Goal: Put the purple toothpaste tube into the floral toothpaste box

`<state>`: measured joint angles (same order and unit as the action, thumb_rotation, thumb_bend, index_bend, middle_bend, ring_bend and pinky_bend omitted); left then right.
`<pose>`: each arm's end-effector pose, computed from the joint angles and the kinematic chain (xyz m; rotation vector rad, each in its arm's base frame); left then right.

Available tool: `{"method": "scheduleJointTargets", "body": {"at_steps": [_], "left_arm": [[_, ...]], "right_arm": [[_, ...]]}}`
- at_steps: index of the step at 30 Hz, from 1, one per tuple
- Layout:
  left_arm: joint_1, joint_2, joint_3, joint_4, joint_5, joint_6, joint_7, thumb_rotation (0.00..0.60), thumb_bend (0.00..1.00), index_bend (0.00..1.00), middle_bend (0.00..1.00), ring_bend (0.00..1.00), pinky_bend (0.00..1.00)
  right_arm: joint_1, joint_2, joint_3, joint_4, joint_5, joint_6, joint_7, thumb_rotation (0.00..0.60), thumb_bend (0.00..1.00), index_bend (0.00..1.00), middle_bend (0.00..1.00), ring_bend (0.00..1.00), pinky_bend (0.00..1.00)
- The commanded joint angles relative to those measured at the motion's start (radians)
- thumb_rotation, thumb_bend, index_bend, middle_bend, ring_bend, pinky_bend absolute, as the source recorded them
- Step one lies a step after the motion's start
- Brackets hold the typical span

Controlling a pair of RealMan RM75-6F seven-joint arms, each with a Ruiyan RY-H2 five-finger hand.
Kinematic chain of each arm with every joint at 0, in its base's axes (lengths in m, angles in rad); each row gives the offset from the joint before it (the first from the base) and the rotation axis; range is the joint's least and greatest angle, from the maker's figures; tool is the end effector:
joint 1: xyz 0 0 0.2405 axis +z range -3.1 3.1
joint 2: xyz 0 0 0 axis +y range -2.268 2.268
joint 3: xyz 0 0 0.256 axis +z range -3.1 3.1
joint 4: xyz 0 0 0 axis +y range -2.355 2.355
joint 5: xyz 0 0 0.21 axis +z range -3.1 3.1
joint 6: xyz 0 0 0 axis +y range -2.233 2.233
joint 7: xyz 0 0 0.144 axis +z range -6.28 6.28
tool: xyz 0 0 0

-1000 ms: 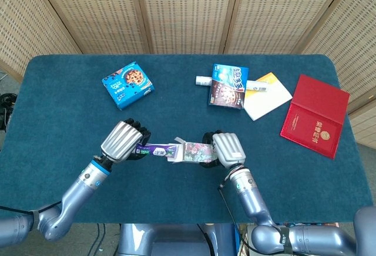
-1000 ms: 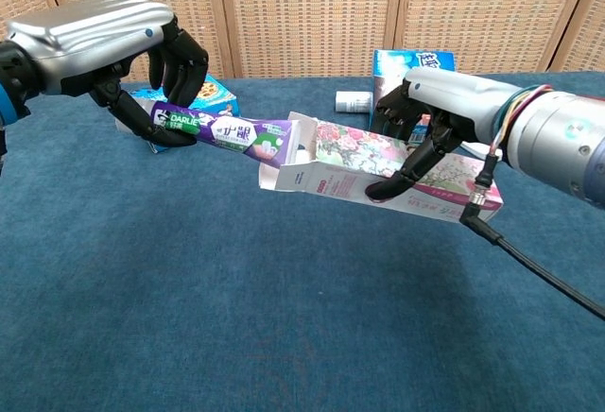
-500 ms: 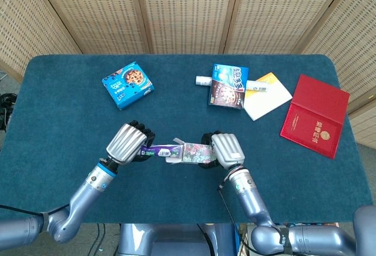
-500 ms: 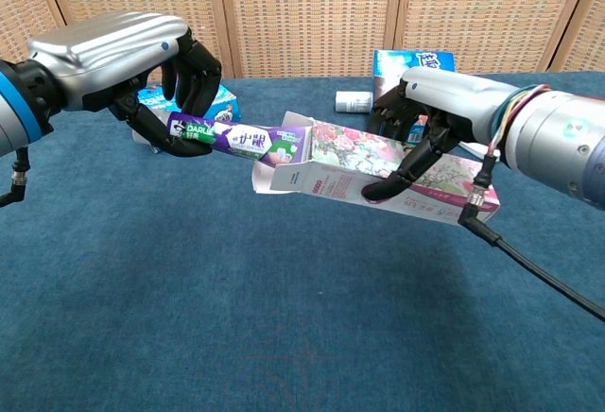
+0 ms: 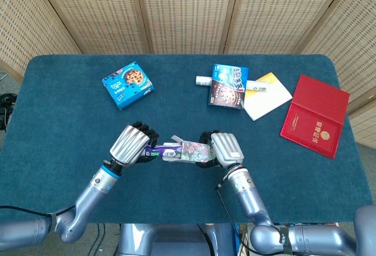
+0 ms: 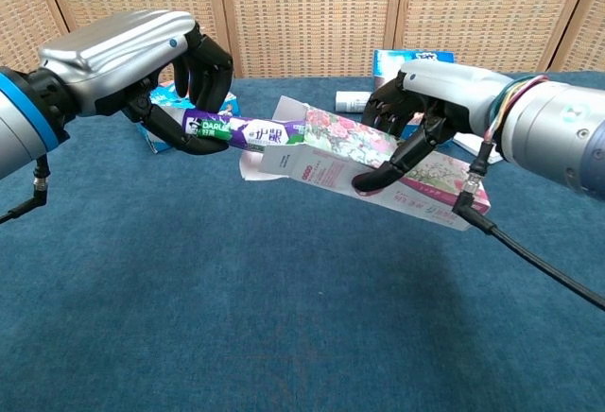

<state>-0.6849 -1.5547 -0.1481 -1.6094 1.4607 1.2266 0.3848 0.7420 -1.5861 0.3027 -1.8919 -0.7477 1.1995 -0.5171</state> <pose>-0.0965 0.3002 0.0085 -1.8684 -0.6146 -1.2678 -0.0785 -0.3034 -0.0035 1.6110 -1.3483 1.0793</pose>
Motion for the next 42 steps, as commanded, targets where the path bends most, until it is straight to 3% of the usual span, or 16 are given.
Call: {"method": "scheduleJointTargets", "body": {"at_steps": [1, 25, 42], "left_arm": [[0.000, -0.012, -0.002, 0.018, 0.017, 0.012, -0.020, 0.600, 0.32, 0.89, 0.67, 0.52, 0.48], [-0.012, -0.103, -0.030, 0.048, 0.007, 0.018, -0.031, 0.600, 0.32, 0.89, 0.67, 0.52, 0.48], [-0.014, -0.112, -0.031, 0.048, 0.030, 0.027, -0.039, 0.600, 0.32, 0.89, 0.67, 0.52, 0.48]], "right_arm": [[0.001, 0.009, 0.007, -0.013, 0.016, -0.009, 0.012, 0.600, 0.12, 0.57, 0.48, 0.36, 0.49], [0.021, 0.035, 0.024, -0.089, 0.052, -0.031, 0.078, 0.600, 0.12, 0.57, 0.48, 0.36, 0.50], [0.022, 0.035, 0.026, -0.091, 0.046, -0.031, 0.139, 0.600, 0.12, 0.57, 0.48, 0.36, 0.50]]}}
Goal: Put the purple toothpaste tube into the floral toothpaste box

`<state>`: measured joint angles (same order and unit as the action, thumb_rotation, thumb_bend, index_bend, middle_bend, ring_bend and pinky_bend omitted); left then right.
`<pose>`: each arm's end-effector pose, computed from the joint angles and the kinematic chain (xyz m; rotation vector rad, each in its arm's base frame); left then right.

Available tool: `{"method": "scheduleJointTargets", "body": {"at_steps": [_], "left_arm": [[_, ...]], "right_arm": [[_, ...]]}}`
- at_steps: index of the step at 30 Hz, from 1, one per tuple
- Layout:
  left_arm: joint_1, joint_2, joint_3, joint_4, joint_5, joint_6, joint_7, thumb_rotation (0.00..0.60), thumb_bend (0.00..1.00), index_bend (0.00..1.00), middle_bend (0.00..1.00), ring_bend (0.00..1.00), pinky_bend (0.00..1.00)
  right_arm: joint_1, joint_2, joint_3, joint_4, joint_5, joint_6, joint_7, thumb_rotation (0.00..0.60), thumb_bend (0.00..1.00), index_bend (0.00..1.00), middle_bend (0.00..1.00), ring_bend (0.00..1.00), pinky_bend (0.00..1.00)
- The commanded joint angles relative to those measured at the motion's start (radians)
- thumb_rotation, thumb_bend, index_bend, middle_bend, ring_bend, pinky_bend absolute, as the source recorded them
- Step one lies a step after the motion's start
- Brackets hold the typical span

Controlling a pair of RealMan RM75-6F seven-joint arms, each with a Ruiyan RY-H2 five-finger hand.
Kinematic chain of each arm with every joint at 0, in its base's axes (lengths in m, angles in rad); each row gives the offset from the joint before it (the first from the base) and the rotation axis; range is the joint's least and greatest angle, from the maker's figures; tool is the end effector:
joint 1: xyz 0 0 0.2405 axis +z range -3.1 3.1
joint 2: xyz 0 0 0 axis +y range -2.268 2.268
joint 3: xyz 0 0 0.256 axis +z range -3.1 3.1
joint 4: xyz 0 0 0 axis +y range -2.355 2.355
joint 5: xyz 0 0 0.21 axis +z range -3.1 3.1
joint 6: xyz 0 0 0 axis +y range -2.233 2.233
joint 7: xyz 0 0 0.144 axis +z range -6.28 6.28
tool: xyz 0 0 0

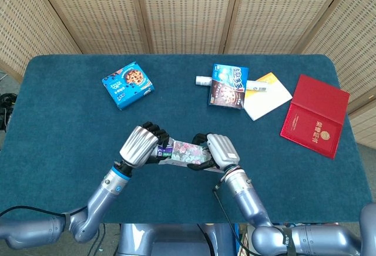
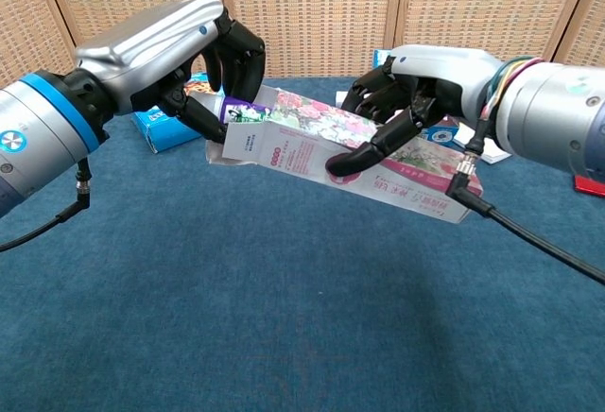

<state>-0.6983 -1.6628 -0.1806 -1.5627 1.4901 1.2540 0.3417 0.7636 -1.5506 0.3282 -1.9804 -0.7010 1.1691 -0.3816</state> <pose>-0.0736 0.2967 -0.0094 -1.8269 -0.6639 -1.3985 -0.0595 -0.2960 0.0036 1.5796 -1.5465 1.1835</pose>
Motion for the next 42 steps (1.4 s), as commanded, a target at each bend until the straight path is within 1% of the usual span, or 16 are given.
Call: {"method": "scheduleJointTargets", "body": {"at_steps": [1, 6, 12, 21, 28, 36, 42], "left_arm": [[-0.001, -0.007, 0.001, 0.003, 0.001, 0.000, 0.005, 0.600, 0.32, 0.89, 0.67, 0.52, 0.48], [-0.002, -0.021, -0.002, 0.009, 0.001, 0.004, 0.008, 0.600, 0.32, 0.89, 0.65, 0.51, 0.48], [-0.002, -0.020, -0.002, 0.005, -0.002, -0.003, 0.015, 0.600, 0.32, 0.89, 0.56, 0.43, 0.43], [-0.004, -0.006, -0.013, -0.011, 0.000, 0.002, 0.022, 0.600, 0.32, 0.89, 0.51, 0.40, 0.41], [-0.006, 0.018, -0.024, -0.026, -0.002, -0.001, 0.034, 0.600, 0.32, 0.84, 0.47, 0.36, 0.37], [-0.017, 0.034, -0.036, -0.044, 0.000, -0.009, 0.052, 0.600, 0.32, 0.83, 0.45, 0.35, 0.35], [-0.026, 0.069, -0.052, -0.078, -0.015, -0.025, 0.084, 0.600, 0.32, 0.77, 0.41, 0.31, 0.32]], "right_arm": [[0.001, 0.001, 0.001, -0.005, 0.000, -0.001, 0.007, 0.600, 0.12, 0.57, 0.48, 0.36, 0.50], [-0.001, 0.010, 0.010, -0.018, 0.010, -0.010, 0.032, 0.600, 0.12, 0.57, 0.48, 0.36, 0.50], [-0.003, 0.022, 0.013, -0.026, 0.010, -0.019, 0.059, 0.600, 0.12, 0.57, 0.48, 0.36, 0.50], [-0.018, 0.036, 0.036, -0.047, 0.030, -0.053, 0.151, 0.600, 0.12, 0.57, 0.48, 0.36, 0.51], [-0.028, 0.046, 0.040, -0.044, 0.034, -0.080, 0.211, 0.600, 0.12, 0.57, 0.48, 0.36, 0.51], [-0.049, 0.059, 0.053, -0.049, 0.047, -0.135, 0.311, 0.600, 0.12, 0.57, 0.48, 0.36, 0.51], [-0.069, 0.072, 0.064, -0.033, 0.028, -0.170, 0.391, 0.600, 0.12, 0.57, 0.48, 0.36, 0.51]]}}
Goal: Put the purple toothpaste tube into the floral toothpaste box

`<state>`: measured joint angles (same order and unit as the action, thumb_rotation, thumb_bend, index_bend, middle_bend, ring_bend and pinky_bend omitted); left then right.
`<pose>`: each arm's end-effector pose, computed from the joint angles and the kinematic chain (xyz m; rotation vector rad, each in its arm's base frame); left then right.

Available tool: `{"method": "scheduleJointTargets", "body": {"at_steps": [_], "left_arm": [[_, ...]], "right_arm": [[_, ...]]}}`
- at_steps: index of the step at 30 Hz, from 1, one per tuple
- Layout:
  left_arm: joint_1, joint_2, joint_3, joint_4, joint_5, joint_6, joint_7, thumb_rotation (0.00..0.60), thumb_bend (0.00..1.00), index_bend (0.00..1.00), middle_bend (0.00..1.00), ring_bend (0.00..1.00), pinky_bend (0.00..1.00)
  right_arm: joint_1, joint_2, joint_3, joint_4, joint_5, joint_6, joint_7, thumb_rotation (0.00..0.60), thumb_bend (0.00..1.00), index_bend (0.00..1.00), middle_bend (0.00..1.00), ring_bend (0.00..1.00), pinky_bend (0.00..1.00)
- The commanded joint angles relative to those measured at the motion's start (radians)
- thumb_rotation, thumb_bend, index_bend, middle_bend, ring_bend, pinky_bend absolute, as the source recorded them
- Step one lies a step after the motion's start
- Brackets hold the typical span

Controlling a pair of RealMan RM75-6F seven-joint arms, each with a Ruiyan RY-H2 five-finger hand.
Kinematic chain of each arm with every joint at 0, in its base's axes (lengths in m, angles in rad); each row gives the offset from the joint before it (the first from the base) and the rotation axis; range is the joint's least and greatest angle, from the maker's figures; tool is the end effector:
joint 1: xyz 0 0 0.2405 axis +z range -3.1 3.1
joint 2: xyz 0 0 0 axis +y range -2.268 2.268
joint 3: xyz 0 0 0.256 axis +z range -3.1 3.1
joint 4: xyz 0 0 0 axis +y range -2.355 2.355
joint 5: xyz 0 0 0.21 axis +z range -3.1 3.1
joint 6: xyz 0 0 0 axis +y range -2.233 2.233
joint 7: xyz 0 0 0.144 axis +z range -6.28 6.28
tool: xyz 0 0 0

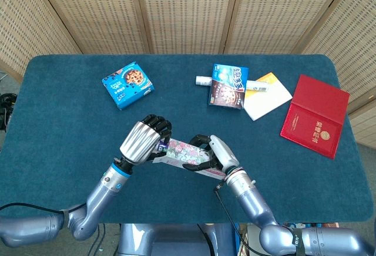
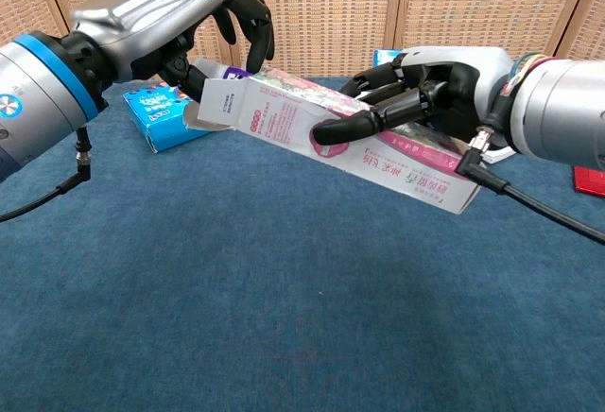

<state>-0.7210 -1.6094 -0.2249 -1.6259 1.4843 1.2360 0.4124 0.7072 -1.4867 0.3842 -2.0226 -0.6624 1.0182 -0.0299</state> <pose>-0.0588 0.3040 0.0100 -1.8222 -0.5725 -1.3975 -0.0630 -0.2933 0.0106 1.3732 -1.9810 1.3196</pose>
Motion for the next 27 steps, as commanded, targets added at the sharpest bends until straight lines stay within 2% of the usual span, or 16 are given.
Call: {"method": "scheduleJointTargets", "body": {"at_steps": [1, 11, 15, 27], "left_arm": [[-0.004, 0.023, -0.011, -0.023, -0.012, -0.009, 0.017, 0.600, 0.32, 0.77, 0.40, 0.31, 0.31], [-0.011, 0.101, -0.025, -0.081, -0.025, -0.026, 0.065, 0.600, 0.32, 0.72, 0.36, 0.28, 0.29], [-0.014, 0.116, -0.030, -0.088, -0.027, -0.030, 0.079, 0.600, 0.32, 0.69, 0.34, 0.26, 0.27], [-0.040, 0.164, -0.043, -0.128, -0.036, -0.049, 0.147, 0.600, 0.32, 0.65, 0.29, 0.22, 0.24]], "right_arm": [[-0.017, 0.009, 0.011, 0.013, -0.016, -0.025, 0.056, 0.600, 0.12, 0.57, 0.48, 0.36, 0.51], [-0.076, 0.010, 0.018, 0.074, -0.101, -0.078, 0.234, 0.600, 0.12, 0.57, 0.48, 0.36, 0.51], [-0.088, 0.011, 0.016, 0.089, -0.125, -0.083, 0.263, 0.600, 0.12, 0.57, 0.48, 0.36, 0.51], [-0.160, -0.004, 0.029, 0.127, -0.246, -0.103, 0.477, 0.600, 0.12, 0.57, 0.48, 0.36, 0.51]]}}
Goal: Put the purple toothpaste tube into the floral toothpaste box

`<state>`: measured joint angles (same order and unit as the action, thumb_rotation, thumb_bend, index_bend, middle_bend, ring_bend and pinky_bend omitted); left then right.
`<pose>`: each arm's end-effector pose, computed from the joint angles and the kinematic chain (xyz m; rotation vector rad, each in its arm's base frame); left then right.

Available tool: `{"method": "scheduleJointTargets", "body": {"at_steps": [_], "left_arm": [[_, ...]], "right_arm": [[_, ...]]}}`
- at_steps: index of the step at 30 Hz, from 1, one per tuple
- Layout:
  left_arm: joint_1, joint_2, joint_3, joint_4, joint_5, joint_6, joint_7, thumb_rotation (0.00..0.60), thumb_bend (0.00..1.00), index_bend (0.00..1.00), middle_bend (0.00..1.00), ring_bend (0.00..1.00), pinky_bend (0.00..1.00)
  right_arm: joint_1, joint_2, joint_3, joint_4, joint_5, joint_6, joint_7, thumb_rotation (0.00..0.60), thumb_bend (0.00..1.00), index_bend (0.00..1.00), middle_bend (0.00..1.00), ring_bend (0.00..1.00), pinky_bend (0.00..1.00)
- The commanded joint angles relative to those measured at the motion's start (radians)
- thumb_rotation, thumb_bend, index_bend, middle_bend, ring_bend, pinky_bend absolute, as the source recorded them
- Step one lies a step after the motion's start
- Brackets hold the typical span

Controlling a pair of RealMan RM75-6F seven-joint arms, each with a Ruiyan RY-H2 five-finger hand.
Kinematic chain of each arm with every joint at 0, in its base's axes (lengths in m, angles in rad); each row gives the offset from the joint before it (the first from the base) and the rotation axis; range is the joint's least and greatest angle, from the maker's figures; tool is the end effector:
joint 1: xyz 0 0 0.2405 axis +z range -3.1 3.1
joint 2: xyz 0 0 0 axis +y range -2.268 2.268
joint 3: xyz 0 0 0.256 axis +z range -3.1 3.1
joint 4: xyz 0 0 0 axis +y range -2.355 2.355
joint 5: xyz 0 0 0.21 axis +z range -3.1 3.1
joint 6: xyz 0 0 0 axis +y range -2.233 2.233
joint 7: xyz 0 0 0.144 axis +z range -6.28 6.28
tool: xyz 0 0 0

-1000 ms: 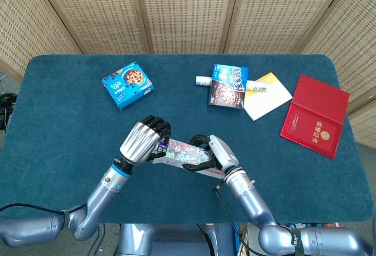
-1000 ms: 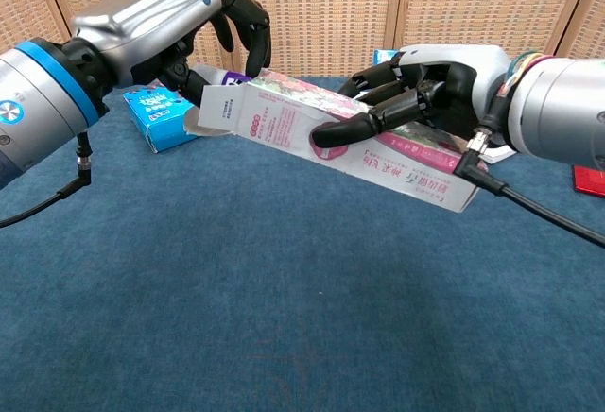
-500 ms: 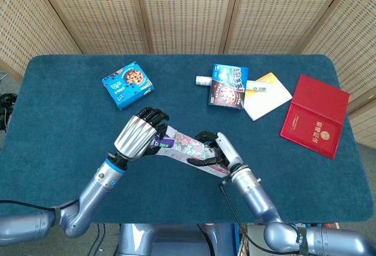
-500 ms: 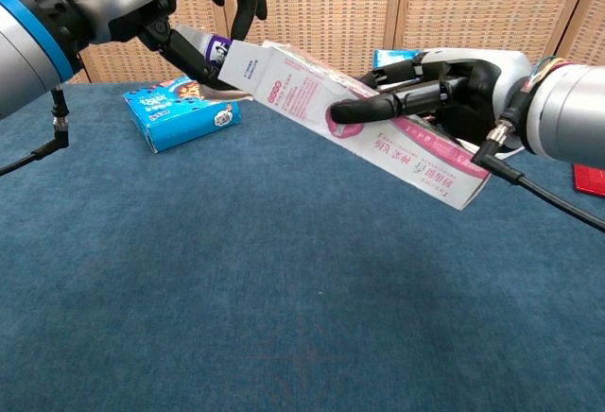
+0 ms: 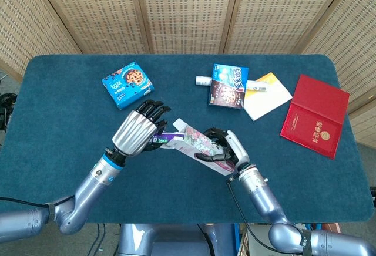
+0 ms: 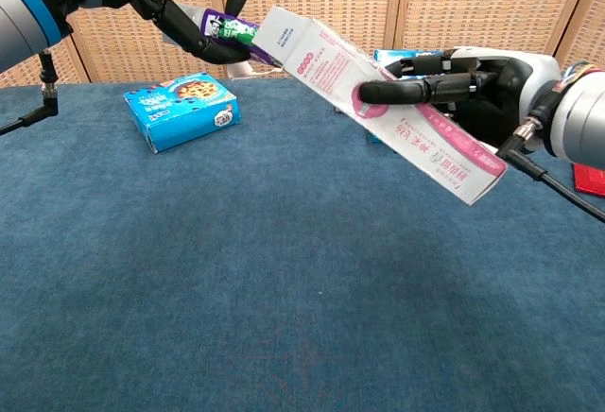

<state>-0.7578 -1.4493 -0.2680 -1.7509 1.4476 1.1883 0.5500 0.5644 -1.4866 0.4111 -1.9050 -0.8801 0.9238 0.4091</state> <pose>-0.0457 0.3149 0.0514 -1.8472 -0.3832 -1.3064 -0.1006 -0.3037 0.0169 1.0499 -2.2003 1.5450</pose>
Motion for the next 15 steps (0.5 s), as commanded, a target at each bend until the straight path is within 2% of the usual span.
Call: {"method": "scheduleJointTargets", "body": {"at_steps": [1, 5, 15], "left_arm": [[-0.006, 0.006, 0.000, -0.003, 0.001, -0.003, 0.017, 0.600, 0.32, 0.65, 0.29, 0.22, 0.24], [-0.016, 0.006, 0.001, -0.005, -0.007, -0.010, 0.048, 0.600, 0.32, 0.65, 0.29, 0.22, 0.24], [-0.031, -0.011, 0.003, 0.003, -0.022, -0.009, 0.089, 0.600, 0.29, 0.63, 0.27, 0.20, 0.22]], "right_arm": [[-0.021, -0.004, 0.003, 0.011, -0.036, -0.010, 0.049, 0.600, 0.12, 0.57, 0.48, 0.36, 0.51], [-0.033, -0.003, 0.003, 0.009, -0.067, -0.019, 0.094, 0.600, 0.12, 0.57, 0.48, 0.36, 0.51], [-0.038, 0.003, -0.003, 0.014, -0.086, -0.024, 0.117, 0.600, 0.12, 0.57, 0.48, 0.36, 0.51]]}}
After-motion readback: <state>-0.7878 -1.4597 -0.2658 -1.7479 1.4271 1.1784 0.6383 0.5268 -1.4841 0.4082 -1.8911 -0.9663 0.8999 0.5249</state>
